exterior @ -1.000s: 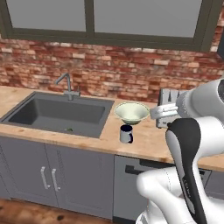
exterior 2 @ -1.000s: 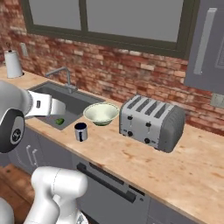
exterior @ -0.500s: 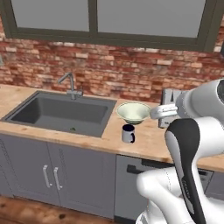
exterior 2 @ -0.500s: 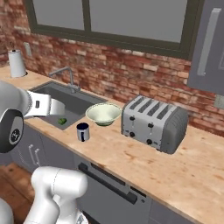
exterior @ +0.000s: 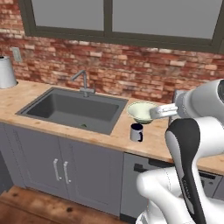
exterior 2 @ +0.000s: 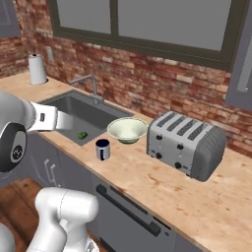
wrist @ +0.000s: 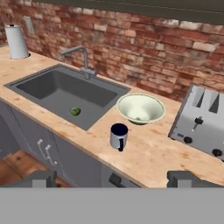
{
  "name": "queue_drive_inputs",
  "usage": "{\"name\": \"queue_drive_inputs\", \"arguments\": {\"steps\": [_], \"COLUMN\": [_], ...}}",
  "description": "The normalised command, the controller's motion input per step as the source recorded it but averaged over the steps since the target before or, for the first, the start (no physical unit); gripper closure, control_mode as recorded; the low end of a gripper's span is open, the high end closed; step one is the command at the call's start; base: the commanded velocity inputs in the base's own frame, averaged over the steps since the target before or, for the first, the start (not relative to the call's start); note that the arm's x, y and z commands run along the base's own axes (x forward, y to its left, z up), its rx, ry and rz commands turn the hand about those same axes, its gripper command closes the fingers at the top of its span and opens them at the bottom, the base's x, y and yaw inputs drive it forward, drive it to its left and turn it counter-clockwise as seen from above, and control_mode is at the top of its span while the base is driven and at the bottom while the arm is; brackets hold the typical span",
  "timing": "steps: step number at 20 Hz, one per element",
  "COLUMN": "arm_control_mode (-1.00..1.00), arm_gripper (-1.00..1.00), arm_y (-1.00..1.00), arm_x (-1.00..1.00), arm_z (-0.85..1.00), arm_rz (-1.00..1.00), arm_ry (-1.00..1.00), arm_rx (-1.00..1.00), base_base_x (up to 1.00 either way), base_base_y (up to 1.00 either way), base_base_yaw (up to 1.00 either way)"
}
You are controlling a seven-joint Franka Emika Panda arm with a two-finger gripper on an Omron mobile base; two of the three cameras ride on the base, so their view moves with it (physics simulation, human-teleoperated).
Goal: Clear the mugs and bowl far away from the sink.
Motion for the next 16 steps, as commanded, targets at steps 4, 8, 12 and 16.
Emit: {"name": "queue_drive_inputs", "arguments": {"steps": [4, 8, 12, 16], "arm_control_mode": [1.00, 1.00, -1.00, -1.00], "arm_gripper": [-1.00, -1.00, -1.00, -1.00], "arm_y": [0.00, 0.00, -0.10, -0.14], "arm_x": [0.00, 0.00, 0.01, 0.04], "arm_z": [0.00, 0.00, -0.14, -0.29], "arm_rz": [0.00, 0.00, 0.00, 0.06], "arm_ry": [0.00, 0.00, 0.08, 0.23], "arm_rx": [0.00, 0.00, 0.00, 0.00], "base_base_x": [0.00, 0.00, 0.00, 0.00], "base_base_y": [-0.08, -0.03, -0.03, 0.00], "base_base_yaw": [0.06, 0.00, 0.00, 0.00]}}
